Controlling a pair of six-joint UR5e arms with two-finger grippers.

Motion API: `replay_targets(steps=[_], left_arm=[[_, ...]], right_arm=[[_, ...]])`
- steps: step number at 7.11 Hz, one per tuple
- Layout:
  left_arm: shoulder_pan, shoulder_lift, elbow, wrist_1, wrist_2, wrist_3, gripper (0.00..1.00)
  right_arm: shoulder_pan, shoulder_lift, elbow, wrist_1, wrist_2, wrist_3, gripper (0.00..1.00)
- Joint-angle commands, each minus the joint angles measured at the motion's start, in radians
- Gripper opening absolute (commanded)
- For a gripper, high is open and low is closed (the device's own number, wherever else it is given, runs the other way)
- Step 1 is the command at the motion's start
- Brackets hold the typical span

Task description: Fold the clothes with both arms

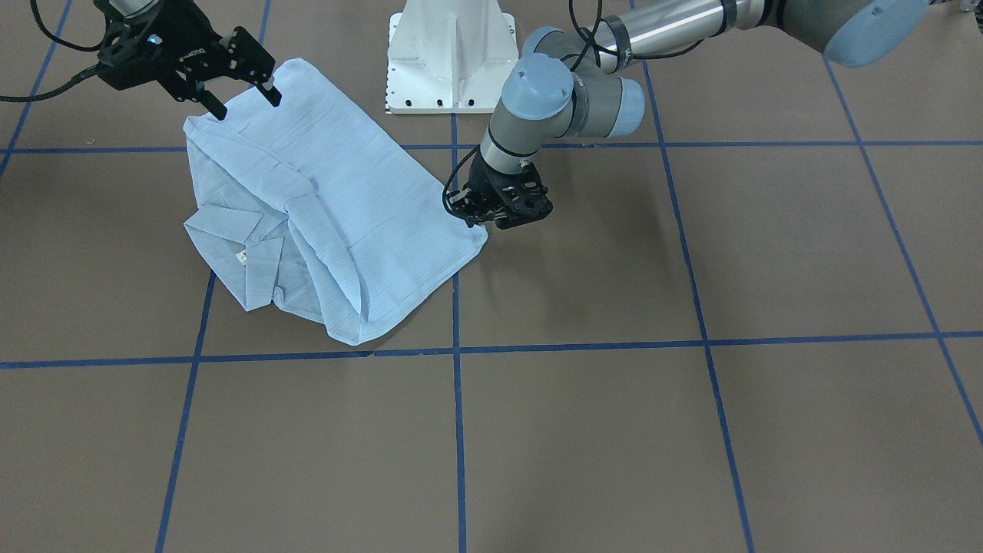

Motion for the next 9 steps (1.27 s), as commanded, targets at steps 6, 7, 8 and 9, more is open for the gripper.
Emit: replay_targets(steps=[6, 7, 8, 9], left_arm=[[-0.247, -0.219, 0.514, -0.276, 0.194, 0.298, 0.00], [-0.246, -0.246, 0.607, -0.460, 0.292, 0.297, 0.00], [-0.246, -0.247, 0.620, -0.493, 0.303, 0.298, 0.12], [-0.246, -0.247, 0.619, -0.495, 0.303, 0.318, 0.98]], right_arm=[[0.011, 0.073, -0.057, -0.002, -0.064, 0.007, 1.00], [0.008, 0.078, -0.074, -0.002, -0.064, 0.006, 1.00], [0.009, 0.129, -0.115, -0.003, -0.067, 0.006, 1.00], [0.005, 0.151, -0.141, -0.008, -0.083, 0.006, 1.00]])
